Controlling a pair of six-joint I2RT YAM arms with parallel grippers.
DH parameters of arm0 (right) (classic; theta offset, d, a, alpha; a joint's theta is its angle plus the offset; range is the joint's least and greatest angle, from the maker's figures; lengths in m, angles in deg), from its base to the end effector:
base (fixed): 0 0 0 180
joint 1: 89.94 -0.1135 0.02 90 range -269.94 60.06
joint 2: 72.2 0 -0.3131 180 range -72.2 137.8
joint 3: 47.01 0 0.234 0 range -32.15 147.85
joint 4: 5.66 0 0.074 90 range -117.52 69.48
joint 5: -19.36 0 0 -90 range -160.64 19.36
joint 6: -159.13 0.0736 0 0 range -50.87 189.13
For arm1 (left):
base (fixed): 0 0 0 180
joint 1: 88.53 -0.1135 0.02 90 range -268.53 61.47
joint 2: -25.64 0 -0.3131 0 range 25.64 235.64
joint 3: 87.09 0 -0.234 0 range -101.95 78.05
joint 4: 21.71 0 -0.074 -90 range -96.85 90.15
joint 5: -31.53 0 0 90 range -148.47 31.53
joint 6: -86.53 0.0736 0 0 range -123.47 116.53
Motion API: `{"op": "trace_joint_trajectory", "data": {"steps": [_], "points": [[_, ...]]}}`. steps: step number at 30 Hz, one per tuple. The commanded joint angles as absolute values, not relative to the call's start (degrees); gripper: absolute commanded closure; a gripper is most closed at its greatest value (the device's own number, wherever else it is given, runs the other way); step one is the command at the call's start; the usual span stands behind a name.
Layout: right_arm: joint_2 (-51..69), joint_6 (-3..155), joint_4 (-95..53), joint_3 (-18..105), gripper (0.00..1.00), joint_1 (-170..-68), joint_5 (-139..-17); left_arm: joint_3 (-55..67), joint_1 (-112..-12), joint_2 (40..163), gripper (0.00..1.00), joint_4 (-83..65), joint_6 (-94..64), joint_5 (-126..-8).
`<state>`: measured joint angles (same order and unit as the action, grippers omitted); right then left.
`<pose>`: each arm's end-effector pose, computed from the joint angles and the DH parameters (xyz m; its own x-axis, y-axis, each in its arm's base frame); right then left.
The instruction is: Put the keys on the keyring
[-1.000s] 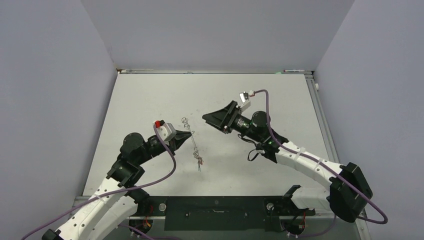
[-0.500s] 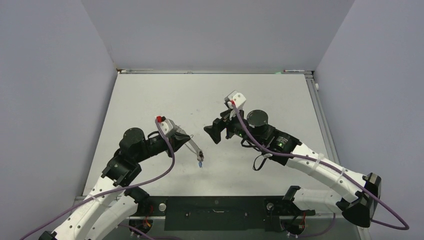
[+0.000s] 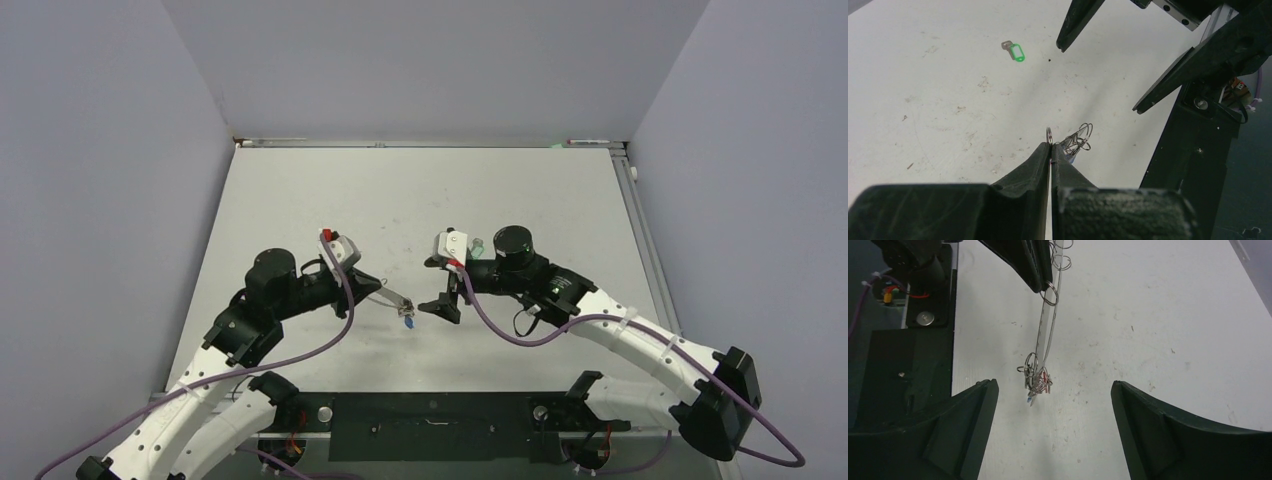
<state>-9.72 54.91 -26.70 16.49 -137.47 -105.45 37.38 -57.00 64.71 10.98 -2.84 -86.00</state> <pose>0.1281 0.2022 0.3493 0.0137 -0.2838 -0.9588 -0.9949 0.0918 -0.0414 0.0973 -0.0996 0.3382 -0.2290 0.1519 -0.9615 0.8446 0.5221 -0.1186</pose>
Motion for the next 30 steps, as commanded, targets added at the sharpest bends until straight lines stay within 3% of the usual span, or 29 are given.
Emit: {"op": "trace_joint_trajectory", "data": {"steps": [1, 13, 18, 30], "points": [[-5.60, 49.22, -25.01, 22.49, 0.16, -135.98, -120.32, 34.14, -56.65, 64.21, 1.00, 9.85, -3.11, -88.96], [3.95, 46.98, -25.96, 30.20, 0.26, -135.92, -128.64, 34.38, -56.36, 64.98, 1.00, 9.94, -3.11, -89.97], [5.53, 47.04, -25.99, 32.13, 0.42, -135.98, -129.53, 34.45, -56.36, 65.04, 1.00, 9.84, -3.11, -90.39], [9.07, 46.11, -27.04, 34.51, 0.57, -136.32, -130.30, 34.63, -56.27, 65.23, 1.00, 9.54, -3.11, -91.07]]}}
